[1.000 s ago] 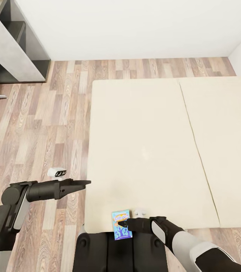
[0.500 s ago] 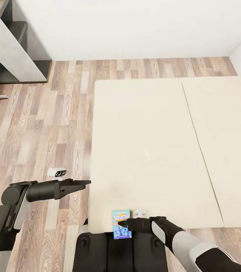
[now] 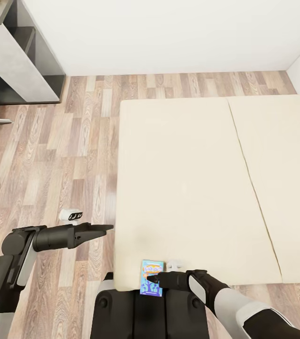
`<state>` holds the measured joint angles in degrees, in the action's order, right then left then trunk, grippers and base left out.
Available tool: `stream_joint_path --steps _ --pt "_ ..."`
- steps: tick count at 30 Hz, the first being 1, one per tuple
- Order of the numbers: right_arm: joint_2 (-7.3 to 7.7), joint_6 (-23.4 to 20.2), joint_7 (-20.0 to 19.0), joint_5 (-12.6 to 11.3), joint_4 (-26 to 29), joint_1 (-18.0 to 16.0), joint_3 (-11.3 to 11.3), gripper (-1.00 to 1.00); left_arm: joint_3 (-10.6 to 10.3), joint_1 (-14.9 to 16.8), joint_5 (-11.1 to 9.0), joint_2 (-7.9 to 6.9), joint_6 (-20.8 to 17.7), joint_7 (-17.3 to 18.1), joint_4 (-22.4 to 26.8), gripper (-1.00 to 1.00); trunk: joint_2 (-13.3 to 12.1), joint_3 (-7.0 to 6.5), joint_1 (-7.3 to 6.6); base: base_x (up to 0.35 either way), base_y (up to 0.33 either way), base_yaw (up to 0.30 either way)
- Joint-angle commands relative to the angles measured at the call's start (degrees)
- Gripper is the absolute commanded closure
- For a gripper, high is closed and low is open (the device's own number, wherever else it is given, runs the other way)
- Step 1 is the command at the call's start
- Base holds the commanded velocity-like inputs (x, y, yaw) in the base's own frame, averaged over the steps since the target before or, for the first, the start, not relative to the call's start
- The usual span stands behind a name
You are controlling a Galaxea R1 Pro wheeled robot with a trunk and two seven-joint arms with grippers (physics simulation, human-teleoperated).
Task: Put all the toys in the child's room - the three board games (two on the bed and one on the table), the two jigsaw puzzles on the table, and the tennis ball on the table - inside the toy box on the table in the child's room.
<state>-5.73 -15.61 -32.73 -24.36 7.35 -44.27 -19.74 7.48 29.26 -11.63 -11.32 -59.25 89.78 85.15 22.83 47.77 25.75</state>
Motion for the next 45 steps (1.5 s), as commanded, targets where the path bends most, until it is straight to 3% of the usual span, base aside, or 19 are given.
stream_joint_path --steps 1,37,39,45 --pt "0.01 -0.4 0.0 -0.6 0.0 0.0 -0.3 -1.0 0.0 0.0 0.0 -0.02 -0.6 0.2 0.0 -1.0 0.1 0.06 0.03 0.0 0.067 0.0" --pt "0.01 -0.4 0.0 -0.5 0.0 0.0 -0.4 -1.0 0.0 0.0 0.0 -0.02 -0.6 0.2 0.0 -1.0 0.1 0.06 0.03 0.0 0.064 0.0" --pt "0.67 0.2 -0.7 -0.5 0.7 0.0 -0.4 -1.0 0.0 0.0 0.0 0.25 -0.6 0.2 0.0 -1.0 0.1 0.06 0.03 0.0 0.0 0.0" --pt "-0.17 1.6 0.1 -0.5 1.2 0.0 -0.3 -1.0 0.1 -0.1 0.0 0.4 -0.6 0.2 0.0 -1.0 0.1 0.06 0.03 0.0 0.0 0.0"
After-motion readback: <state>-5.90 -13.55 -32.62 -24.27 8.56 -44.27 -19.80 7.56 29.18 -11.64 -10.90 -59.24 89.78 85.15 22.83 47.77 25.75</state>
